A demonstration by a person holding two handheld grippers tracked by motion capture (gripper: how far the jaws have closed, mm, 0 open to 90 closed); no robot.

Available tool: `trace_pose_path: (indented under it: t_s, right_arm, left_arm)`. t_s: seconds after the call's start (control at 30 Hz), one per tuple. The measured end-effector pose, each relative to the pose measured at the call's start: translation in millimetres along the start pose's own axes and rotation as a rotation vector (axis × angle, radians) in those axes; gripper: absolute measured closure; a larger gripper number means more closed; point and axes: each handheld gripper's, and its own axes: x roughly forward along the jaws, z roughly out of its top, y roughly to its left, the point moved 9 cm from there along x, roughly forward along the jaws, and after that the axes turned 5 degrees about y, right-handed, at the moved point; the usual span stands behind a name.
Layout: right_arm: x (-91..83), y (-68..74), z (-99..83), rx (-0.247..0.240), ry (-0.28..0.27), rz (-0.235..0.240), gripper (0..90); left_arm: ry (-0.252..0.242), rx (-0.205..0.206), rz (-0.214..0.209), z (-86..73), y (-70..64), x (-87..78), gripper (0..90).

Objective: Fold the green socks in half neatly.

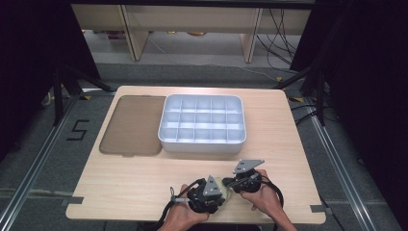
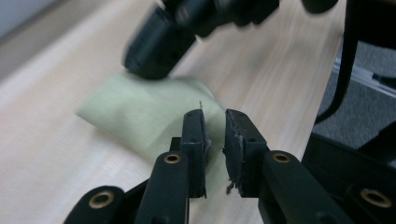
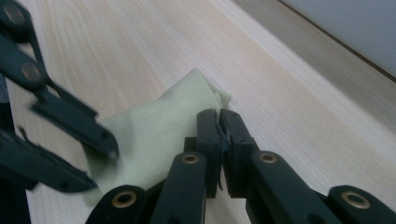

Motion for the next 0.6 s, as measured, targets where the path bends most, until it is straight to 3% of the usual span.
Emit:
trace_pose_path:
  t_s: [0.03,0.1,0.17,0.27,0.4,0.47,0.6]
  right_arm:
    - [1.5,1.2,1.8,-0.001,-0.017,0.002,87.1]
    - [0.5,1.5,1.4,0.002,-0.001,0.007,87.1]
    - [2.3,0.9,2.7,-0.003,-0.02,-0.003,87.0]
    - [-1.0,1.3,2.5,-0.004,-0.001,0.006,86.1]
    - [-4.7,2.6,7.0,-0.008,-0.022,0.009,84.7]
    - [-8.1,3.3,11.5,-0.009,-0.045,0.015,83.3]
    - [-13.9,5.6,15.7,0.007,-0.069,0.03,78.8]
  left_arm:
    - [-0.01,-0.011,0.019,-1.8,-0.1,3.4,78.4]
    - [-0.002,-0.022,0.022,-2.1,-0.7,3.5,78.7]
    - [0.013,0.004,0.028,-1.5,0.9,3.8,79.0]
    - [0.015,0.007,0.036,-2.2,1.2,4.1,79.6]
    - [0.023,0.002,0.053,-3.0,1.3,4.9,79.6]
    - [0.031,0.028,0.058,-3.1,1.6,4.1,79.7]
    - [0.029,0.028,0.057,-2.9,2.1,4.3,79.7]
